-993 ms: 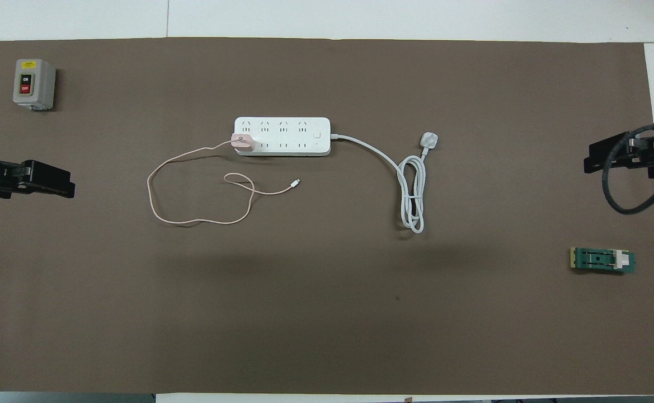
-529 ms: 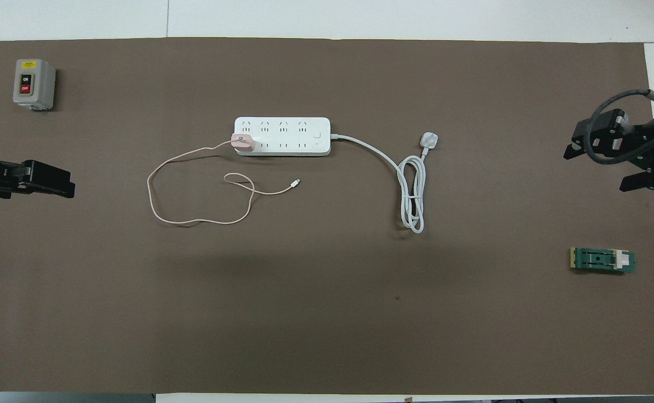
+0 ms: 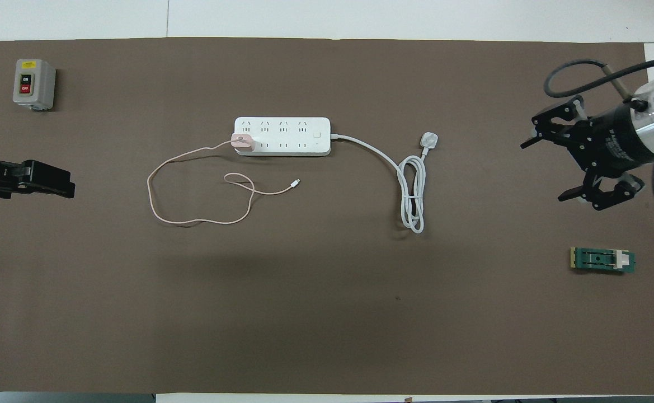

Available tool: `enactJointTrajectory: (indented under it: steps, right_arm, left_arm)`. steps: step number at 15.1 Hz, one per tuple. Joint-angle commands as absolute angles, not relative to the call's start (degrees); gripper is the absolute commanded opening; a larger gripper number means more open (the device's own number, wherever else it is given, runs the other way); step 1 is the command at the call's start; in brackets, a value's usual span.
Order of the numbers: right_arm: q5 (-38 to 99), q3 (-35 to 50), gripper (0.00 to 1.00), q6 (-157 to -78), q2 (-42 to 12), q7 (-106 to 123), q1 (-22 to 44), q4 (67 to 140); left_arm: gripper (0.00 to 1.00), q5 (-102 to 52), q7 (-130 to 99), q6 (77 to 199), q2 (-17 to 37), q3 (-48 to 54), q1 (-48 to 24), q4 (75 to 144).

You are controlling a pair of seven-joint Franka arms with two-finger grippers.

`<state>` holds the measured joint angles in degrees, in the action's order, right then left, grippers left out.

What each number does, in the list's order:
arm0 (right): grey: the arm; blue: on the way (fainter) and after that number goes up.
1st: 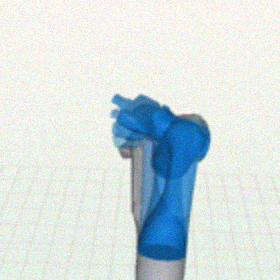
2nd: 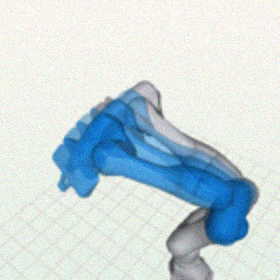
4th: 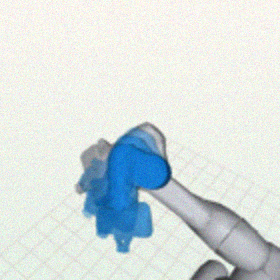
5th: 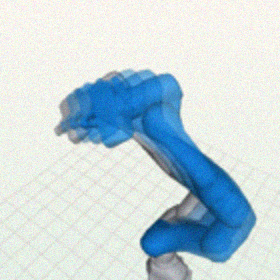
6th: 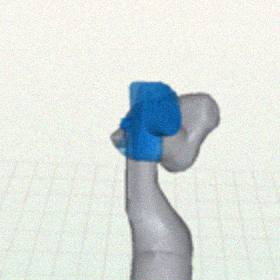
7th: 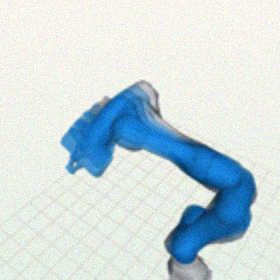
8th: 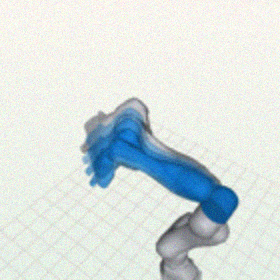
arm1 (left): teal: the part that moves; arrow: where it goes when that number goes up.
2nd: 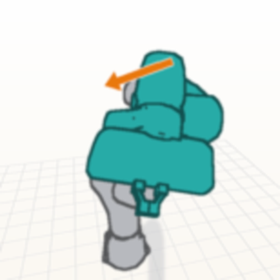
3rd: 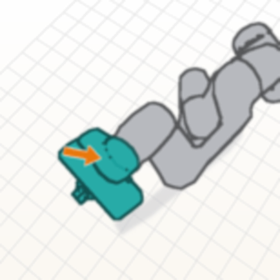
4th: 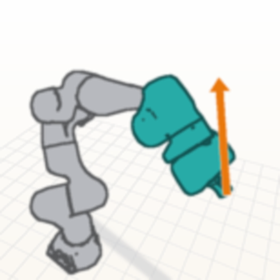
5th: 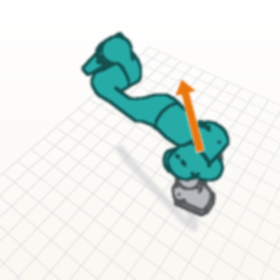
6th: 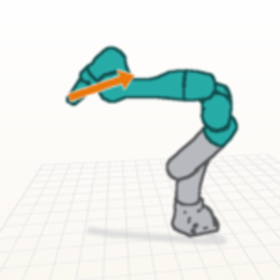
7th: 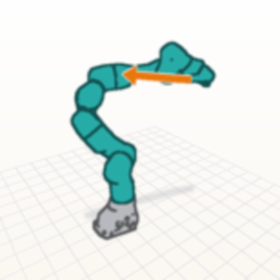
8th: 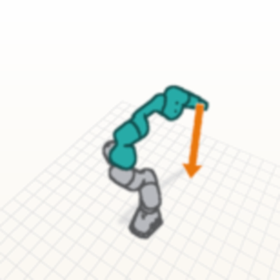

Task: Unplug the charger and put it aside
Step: 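Reach the right gripper to the far end of the white power strip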

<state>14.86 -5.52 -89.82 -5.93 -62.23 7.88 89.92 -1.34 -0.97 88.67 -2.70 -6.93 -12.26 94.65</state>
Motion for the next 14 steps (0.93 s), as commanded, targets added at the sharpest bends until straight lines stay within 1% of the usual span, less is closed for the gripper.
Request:
enactJointTrajectory:
  steps: [1,5,8,10,11,12,14]
  right_arm:
    - [17.1,-5.4,1.0,-93.9,-8.6,-71.2,9.7,89.5]
    - [21.4,-5.4,1.0,-99.6,-12.1,-81.5,13.1,89.6]
    - [25.0,-5.4,1.0,-103.6,-14.6,-86.2,14.1,89.6]
    - [25.8,-5.4,1.0,-109.0,-16.4,-89.3,18.4,89.5]
    - [26.0,-5.4,1.0,-109.9,-18.6,-93.5,19.6,88.6]
    - [26.9,-5.4,1.0,-110.2,-21.6,-95.9,19.9,86.5]
    - [26.7,-5.4,1.0,-109.3,-25.1,-96.0,20.4,81.3]
  left_arm:
    - [1.0,-1.9,-0.5,88.3,-4.0,-7.0,-12.0,95.9]
    - [1.0,-1.9,-0.5,88.3,-4.0,-7.0,-12.0,95.9]
    - [1.0,-1.9,-0.5,88.3,-4.0,-7.0,-12.0,95.9]
    - [1.0,-1.9,-0.5,88.3,-4.0,-7.0,-12.0,95.9]
    - [1.0,-1.9,-0.5,88.3,-4.0,-7.0,-12.0,95.9]
    - [1.0,-1.9,-0.5,88.3,-4.0,-7.0,-12.0,95.9]
    - [1.0,-1.9,-0.5,87.3,-4.0,-7.1,-12.0,96.1]
